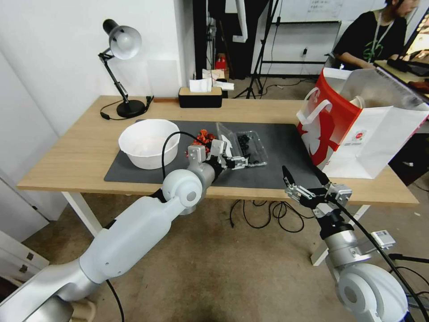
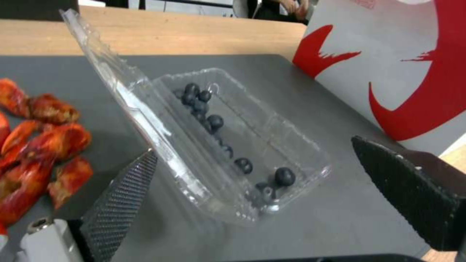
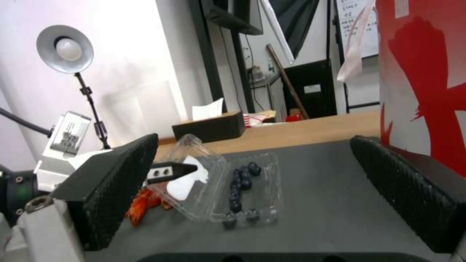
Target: Close the disposable takeout box, then place it into the delivery bag.
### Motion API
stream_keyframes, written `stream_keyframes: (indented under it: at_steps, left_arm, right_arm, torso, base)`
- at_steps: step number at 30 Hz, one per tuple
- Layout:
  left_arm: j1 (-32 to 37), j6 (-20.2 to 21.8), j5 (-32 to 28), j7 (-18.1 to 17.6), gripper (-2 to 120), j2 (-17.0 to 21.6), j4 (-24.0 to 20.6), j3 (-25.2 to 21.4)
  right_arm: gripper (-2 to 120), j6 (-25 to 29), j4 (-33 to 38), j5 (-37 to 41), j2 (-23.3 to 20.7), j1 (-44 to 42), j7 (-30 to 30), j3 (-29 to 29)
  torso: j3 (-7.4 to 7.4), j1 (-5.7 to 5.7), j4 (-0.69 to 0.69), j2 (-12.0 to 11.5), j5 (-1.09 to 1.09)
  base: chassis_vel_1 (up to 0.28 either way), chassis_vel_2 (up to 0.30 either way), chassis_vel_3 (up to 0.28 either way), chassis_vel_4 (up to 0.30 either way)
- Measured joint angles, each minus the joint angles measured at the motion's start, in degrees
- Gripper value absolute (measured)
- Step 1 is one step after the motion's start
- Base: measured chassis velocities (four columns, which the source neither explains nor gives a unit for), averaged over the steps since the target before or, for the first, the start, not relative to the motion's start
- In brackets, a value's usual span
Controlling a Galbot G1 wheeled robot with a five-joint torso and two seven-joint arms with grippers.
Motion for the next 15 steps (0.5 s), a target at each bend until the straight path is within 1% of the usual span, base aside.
stream_keyframes:
  at_steps: [15]
  left_arm:
    - [-3.6, 0.5, -0.1, -0.1, 100, -2.1, 1.3, 2.6]
  right_arm:
    - [100, 0.1, 0.8, 0.1, 0.0, -0.6, 0.0, 1.0]
  torso:
    - [0.00, 0.00, 0.00, 0.0, 0.00]
  base:
    - [0.000, 0.000, 0.000, 0.000]
